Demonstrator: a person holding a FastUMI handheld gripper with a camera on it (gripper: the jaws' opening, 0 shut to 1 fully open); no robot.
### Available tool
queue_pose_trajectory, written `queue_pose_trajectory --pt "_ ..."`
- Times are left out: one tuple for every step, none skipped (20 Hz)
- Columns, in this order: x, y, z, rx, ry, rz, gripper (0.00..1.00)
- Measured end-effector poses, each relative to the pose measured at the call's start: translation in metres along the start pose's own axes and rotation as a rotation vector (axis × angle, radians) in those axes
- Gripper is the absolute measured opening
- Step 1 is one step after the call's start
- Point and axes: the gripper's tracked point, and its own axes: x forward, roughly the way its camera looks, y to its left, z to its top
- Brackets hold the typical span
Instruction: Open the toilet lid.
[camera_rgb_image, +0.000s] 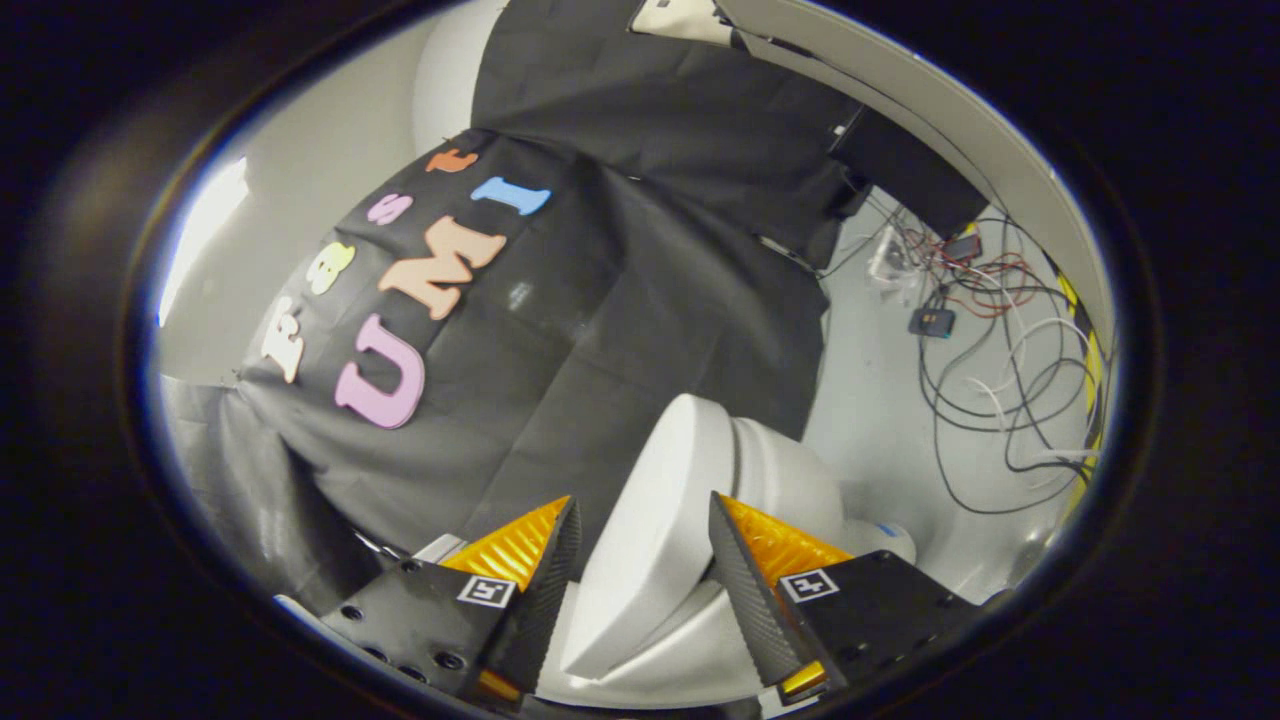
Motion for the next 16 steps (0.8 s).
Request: queue_pose_trajectory --pt "-0.002 -0.009 -0.003 0.014 -0.002 -0.018 0.81" --pt "-0.002 -0.016 -0.006 0.03 -0.001 -0.031 0.81" --pt "-0.001 -0.019 -0.01 0.046 0.004 -0.04 0.81" --pt "0.002 -0.021 -0.013 0.06 0.014 -0.048 0.81" --pt "0.005 -0.025 -0.021 0.073 0.028 -0.062 0.81" --pt "0.008 -0.029 -0.028 0.087 0.045 -0.07 0.81" --pt "0.012 -0.034 -0.031 0.101 0.049 -0.081 0.81" --pt "0.015 -0.039 -0.035 0.117 0.064 -0.094 0.81" --pt "0.012 -0.041 -0.039 0.128 0.07 -0.09 0.79" --pt "0.014 -0.039 -0.04 0.14 0.07 -0.076 0.78" --pt "0.015 -0.038 -0.041 0.154 0.071 -0.064 0.76" --pt "0.019 -0.039 -0.042 0.173 0.076 -0.066 0.74" --pt "0.023 -0.04 -0.046 0.194 0.081 -0.069 0.73" --pt "0.028 -0.04 -0.046 0.227 0.079 -0.067 0.72" --pt "0.029 -0.037 -0.044 0.262 0.076 -0.057 0.69" --pt "0.031 -0.035 -0.042 0.289 0.065 -0.043 0.67"
